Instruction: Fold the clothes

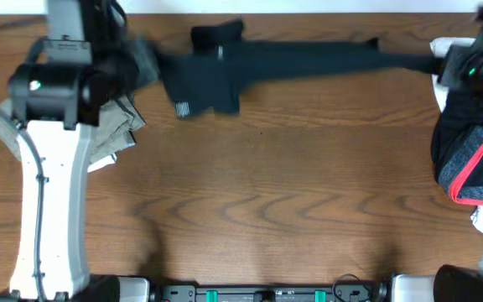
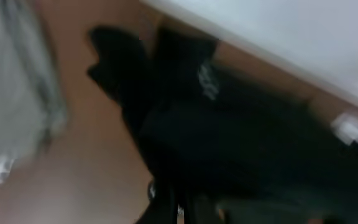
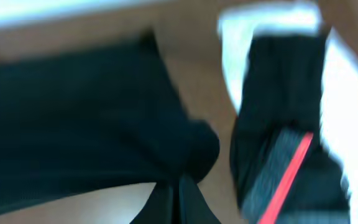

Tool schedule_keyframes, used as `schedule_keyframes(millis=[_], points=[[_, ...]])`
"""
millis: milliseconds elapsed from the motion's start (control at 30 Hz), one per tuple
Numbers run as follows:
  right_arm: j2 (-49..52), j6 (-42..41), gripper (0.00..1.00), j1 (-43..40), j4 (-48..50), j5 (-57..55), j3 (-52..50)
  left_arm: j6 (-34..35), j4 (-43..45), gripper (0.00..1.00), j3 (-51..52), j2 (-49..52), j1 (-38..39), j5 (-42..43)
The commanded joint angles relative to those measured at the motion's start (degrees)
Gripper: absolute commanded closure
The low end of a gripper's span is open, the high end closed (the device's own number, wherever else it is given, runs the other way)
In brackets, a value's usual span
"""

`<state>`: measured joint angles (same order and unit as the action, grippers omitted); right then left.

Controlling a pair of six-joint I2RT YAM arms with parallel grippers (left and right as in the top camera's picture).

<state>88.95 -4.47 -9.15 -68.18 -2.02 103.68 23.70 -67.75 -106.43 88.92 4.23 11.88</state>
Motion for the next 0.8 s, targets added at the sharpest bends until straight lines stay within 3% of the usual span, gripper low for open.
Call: schedule_keyframes(millis=[0,333,533,767], points=[[0.76,-0.83,0.99,-0.66,-2.25,-2.49,-5.77,-0.98,-5.35,0.94,3.58,1.03,-0.24,-0.5],[0.74,-1.73,0.99,-0.68,-4.72,-2.51,-24.76,-1.11,-11.93,0.94,23.63,1.03,0.28,3.93],[0.68,-3.43,0.99,-1.99,-5.81,-3.63,-26.71,-1.44,-11.58,0.94,32.46,1.03,4.13,7.67],[0.59,-3.67,0.99,-4.22,-8.5,-4.37,-26.71,-1.44,-13.25,0.94,35.1,0.98,11.32,7.58]])
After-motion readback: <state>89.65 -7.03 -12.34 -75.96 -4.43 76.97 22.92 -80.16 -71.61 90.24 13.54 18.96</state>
